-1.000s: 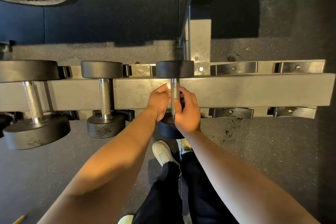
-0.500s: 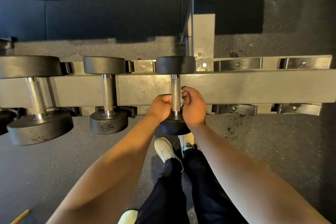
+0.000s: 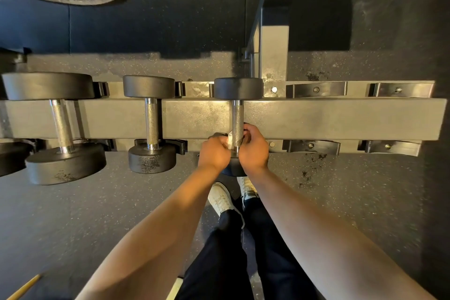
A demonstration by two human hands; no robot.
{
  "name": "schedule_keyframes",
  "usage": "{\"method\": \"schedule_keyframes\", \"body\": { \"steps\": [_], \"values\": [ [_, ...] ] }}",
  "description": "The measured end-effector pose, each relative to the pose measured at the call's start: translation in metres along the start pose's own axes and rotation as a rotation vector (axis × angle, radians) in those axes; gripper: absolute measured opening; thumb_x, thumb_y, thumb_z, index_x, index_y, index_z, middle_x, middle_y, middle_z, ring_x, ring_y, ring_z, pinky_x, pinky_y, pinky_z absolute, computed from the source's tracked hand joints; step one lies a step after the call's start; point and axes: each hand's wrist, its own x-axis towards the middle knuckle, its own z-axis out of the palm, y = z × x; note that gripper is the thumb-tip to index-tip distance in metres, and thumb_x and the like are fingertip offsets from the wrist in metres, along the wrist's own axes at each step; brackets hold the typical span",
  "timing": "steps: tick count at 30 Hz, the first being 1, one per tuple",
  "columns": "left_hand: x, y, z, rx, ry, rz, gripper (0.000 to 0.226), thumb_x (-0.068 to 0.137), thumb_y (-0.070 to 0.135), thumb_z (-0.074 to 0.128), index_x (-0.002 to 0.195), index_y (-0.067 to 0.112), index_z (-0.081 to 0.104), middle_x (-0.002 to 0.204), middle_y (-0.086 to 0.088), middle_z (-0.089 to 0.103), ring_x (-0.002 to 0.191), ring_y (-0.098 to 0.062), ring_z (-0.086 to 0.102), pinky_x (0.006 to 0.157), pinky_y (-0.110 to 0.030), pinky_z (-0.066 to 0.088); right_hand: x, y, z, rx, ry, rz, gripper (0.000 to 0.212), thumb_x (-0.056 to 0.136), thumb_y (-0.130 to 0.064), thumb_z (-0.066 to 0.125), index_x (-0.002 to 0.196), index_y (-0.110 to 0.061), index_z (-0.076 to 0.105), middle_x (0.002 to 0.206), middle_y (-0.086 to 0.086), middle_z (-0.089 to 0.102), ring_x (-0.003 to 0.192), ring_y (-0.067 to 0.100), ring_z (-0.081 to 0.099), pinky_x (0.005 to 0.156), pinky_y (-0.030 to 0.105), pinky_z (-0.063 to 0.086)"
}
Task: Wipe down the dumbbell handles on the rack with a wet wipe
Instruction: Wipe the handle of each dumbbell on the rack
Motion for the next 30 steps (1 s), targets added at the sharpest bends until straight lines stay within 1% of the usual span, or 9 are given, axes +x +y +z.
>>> {"method": "schedule_keyframes", "body": {
  "steps": [3,6,8,10,12,15,20,24,30],
  "values": [
    [-0.001,-0.008,0.004,-0.034,0.042,0.002,0.029,0.093,-0.001,0.045,0.099,0.011,0.071,0.08,-0.001,0.064,0.074,-0.018,0.058,0.058,-0.024,0.042,-0.003,-0.002,-0.003,0.008,-0.009,0.034,0.031,0.1,-0.007,0.046,0.12,-0.016,0.067,0.105,0.005,0.072,0.093,0.022,0.063,0.073,0.026,0.042],
    [0.01,-0.012,0.005,-0.231,0.156,-0.04,0.035,0.099,0.006,0.047,0.119,0.02,0.072,0.099,0.003,0.072,0.092,-0.019,0.068,0.084,-0.03,0.056,-0.003,-0.001,-0.003,0.011,-0.022,0.042,0.032,0.101,-0.007,0.043,0.121,-0.018,0.066,0.106,0.005,0.072,0.094,0.023,0.064,0.075,0.027,0.044],
    [0.017,-0.001,0.002,-0.42,0.228,-0.068,0.036,0.102,0.004,0.047,0.126,0.022,0.068,0.114,0.008,0.067,0.103,-0.013,0.063,0.09,-0.019,0.051,-0.003,0.0,-0.003,0.019,-0.018,0.054,0.034,0.101,-0.008,0.042,0.122,-0.02,0.066,0.106,0.004,0.072,0.094,0.023,0.065,0.079,0.03,0.049],
    [0.024,0.011,0.002,-0.42,0.254,-0.011,0.039,0.102,0.001,0.044,0.126,0.021,0.068,0.117,0.004,0.067,0.103,-0.013,0.06,0.087,-0.015,0.047,-0.004,0.001,-0.003,0.035,-0.023,0.073,0.035,0.101,-0.009,0.04,0.121,-0.023,0.065,0.105,0.002,0.072,0.093,0.023,0.065,0.082,0.034,0.052],
    [0.024,0.014,0.007,-0.36,0.231,0.015,0.041,0.1,-0.001,0.042,0.119,0.021,0.071,0.104,0.006,0.068,0.093,-0.011,0.06,0.085,-0.019,0.048,-0.004,-0.001,-0.005,0.044,-0.031,0.093,0.035,0.102,-0.011,0.039,0.121,-0.024,0.065,0.106,0.001,0.071,0.093,0.022,0.064,0.081,0.032,0.051],
    [0.014,-0.001,0.019,-0.249,0.173,0.003,0.042,0.092,-0.005,0.042,0.093,0.024,0.072,0.081,0.01,0.067,0.076,-0.01,0.059,0.067,-0.02,0.047,-0.006,-0.002,-0.008,0.091,-0.067,0.106,0.035,0.099,-0.008,0.043,0.122,-0.024,0.064,0.108,-0.001,0.071,0.095,0.018,0.063,0.082,0.029,0.049],
    [-0.001,-0.02,0.025,-0.175,0.182,-0.031,0.039,0.097,0.002,0.044,0.121,0.015,0.071,0.104,-0.013,0.074,0.081,-0.026,0.066,0.067,-0.024,0.044,-0.016,-0.004,-0.012,0.131,-0.092,0.135,0.038,0.094,-0.003,0.05,0.121,-0.026,0.063,0.104,-0.011,0.067,0.096,0.01,0.06,0.084,0.025,0.048],
    [-0.015,-0.017,0.025,-0.217,0.251,0.012,0.038,0.099,0.004,0.045,0.124,0.015,0.071,0.108,-0.008,0.075,0.085,-0.019,0.065,0.073,-0.024,0.047,-0.02,-0.006,-0.016,0.141,-0.115,0.156,0.042,0.094,-0.004,0.048,0.127,-0.026,0.06,0.108,-0.009,0.067,0.099,0.013,0.061,0.086,0.028,0.049],
    [0.012,0.02,0.006,-0.673,0.392,-0.079,0.036,0.105,0.01,0.042,0.128,0.019,0.067,0.111,-0.003,0.072,0.097,-0.016,0.066,0.082,-0.026,0.054,-0.018,-0.004,-0.018,0.099,-0.109,0.13,0.036,0.099,-0.011,0.042,0.131,-0.023,0.056,0.104,0.001,0.067,0.094,0.022,0.063,0.083,0.032,0.051]
  ]
}}
